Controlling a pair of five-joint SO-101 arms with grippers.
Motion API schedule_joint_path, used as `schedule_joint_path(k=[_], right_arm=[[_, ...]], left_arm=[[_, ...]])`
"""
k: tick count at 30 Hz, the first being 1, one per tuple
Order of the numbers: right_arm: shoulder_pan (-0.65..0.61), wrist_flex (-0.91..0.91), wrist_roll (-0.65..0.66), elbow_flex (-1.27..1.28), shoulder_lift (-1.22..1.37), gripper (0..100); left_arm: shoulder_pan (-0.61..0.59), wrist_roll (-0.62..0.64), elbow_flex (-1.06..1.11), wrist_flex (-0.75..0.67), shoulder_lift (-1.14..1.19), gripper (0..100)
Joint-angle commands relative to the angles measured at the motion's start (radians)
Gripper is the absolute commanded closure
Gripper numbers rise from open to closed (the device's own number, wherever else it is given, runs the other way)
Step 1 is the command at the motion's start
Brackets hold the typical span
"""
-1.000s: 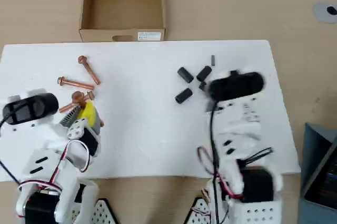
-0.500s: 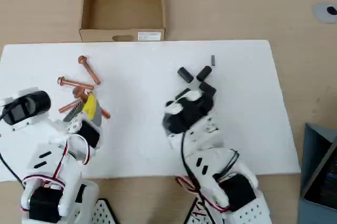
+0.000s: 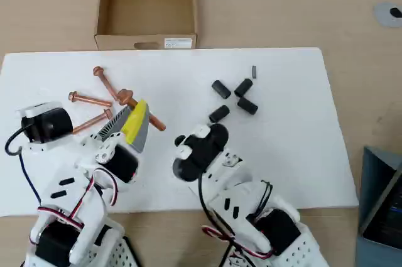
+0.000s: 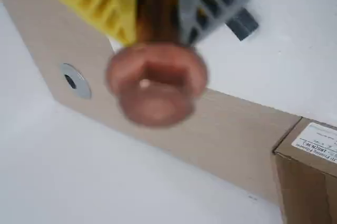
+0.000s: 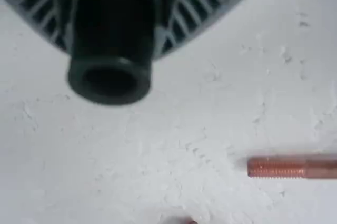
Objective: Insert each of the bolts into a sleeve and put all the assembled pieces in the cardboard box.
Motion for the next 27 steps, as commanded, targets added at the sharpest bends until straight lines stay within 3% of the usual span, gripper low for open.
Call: schedule_joint_path(k=[1,8,27], right_arm=[[-0.016,-0.026,0.029,-0.015,-0.151,98.9],[-0.016,-0.055,0.077,-0.041,-0.151,98.9],[-0.016,-0.069,0.084,-0.042,-0.151,98.9]], left_arm=[[0.008,0.002,-0.002,-0.028,-0.005,100],[0.098,-0.058,0.037,-0.032,-0.005,100],[0.106,-0.084,0.133,-0.08,-0.007,100]])
